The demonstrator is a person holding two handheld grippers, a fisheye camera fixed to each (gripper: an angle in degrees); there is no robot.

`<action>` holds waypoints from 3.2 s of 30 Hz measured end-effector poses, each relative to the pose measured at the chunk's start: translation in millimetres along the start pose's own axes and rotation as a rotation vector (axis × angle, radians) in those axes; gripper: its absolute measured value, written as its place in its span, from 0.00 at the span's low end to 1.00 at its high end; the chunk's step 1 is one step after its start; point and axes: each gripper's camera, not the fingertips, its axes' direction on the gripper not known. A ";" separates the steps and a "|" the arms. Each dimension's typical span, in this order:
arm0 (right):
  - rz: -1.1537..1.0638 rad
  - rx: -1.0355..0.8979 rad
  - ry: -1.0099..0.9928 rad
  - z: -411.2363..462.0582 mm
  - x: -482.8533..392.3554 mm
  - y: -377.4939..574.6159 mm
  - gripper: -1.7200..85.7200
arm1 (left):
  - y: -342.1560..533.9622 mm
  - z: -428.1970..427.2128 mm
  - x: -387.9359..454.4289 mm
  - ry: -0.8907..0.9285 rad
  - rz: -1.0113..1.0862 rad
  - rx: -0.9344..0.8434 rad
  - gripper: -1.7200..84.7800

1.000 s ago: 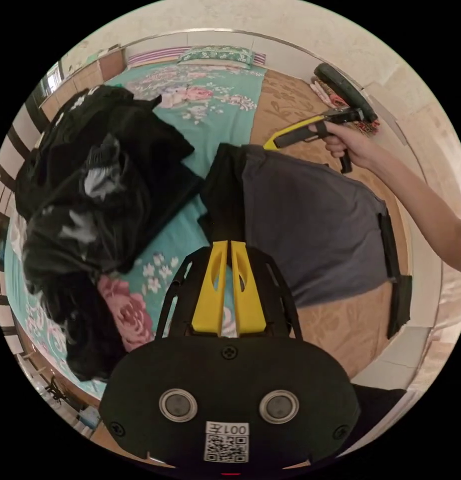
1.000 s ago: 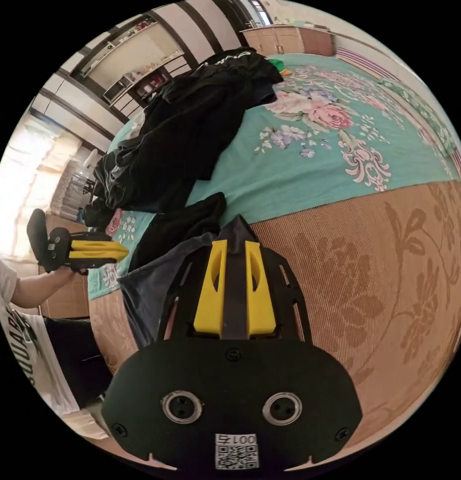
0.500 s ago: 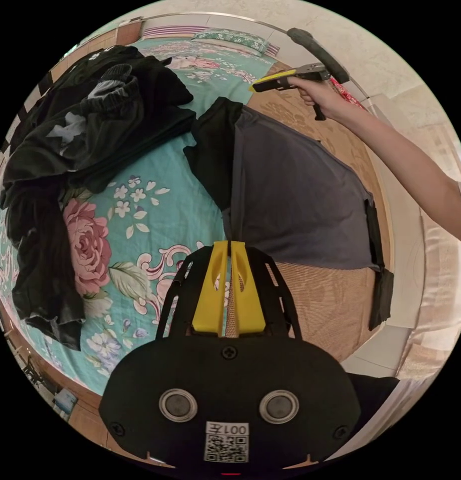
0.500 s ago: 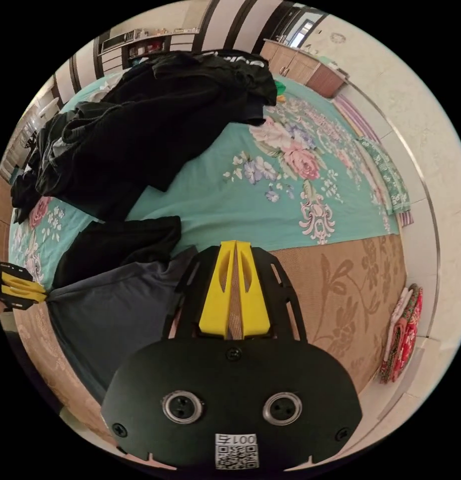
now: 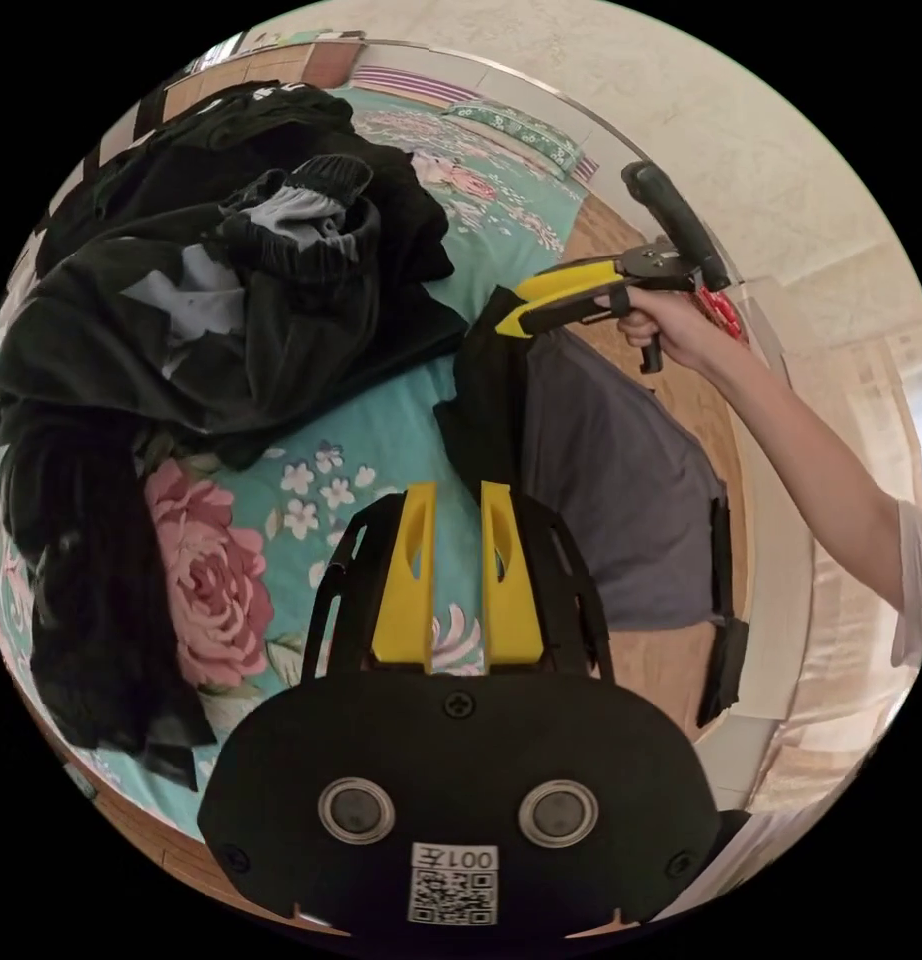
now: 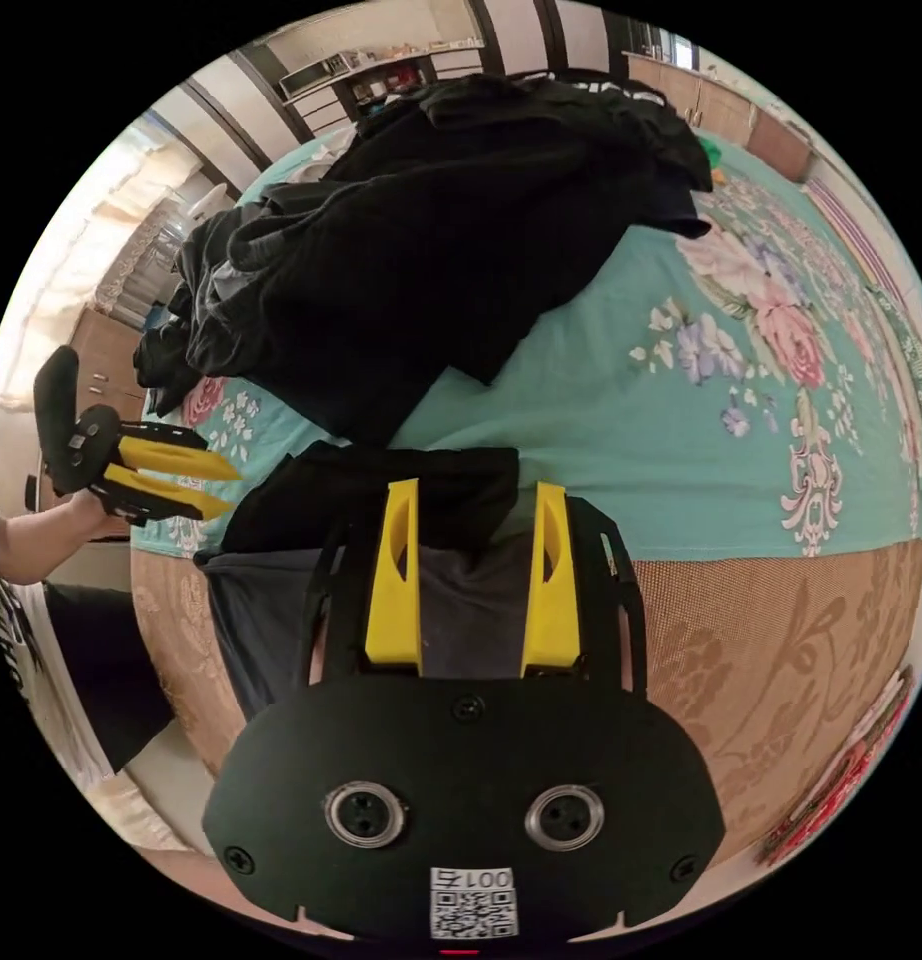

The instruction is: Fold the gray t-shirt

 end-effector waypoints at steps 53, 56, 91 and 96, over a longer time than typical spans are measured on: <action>-0.142 0.388 0.030 -41.3 -6.8 138.0 0.03 | 187.2 8.6 314.8 -0.752 0.534 0.131 0.01; -0.123 0.357 0.044 -41.2 -1.6 162.9 0.03 | 211.2 31.6 350.4 -0.863 0.896 0.149 0.01; 0.218 0.367 0.002 -23.4 16.7 322.5 0.05 | 117.5 93.3 369.5 -0.172 0.799 -0.189 0.01; 0.246 0.326 0.018 -12.2 17.3 336.7 0.04 | 88.2 83.8 354.3 -0.157 0.620 -0.112 0.06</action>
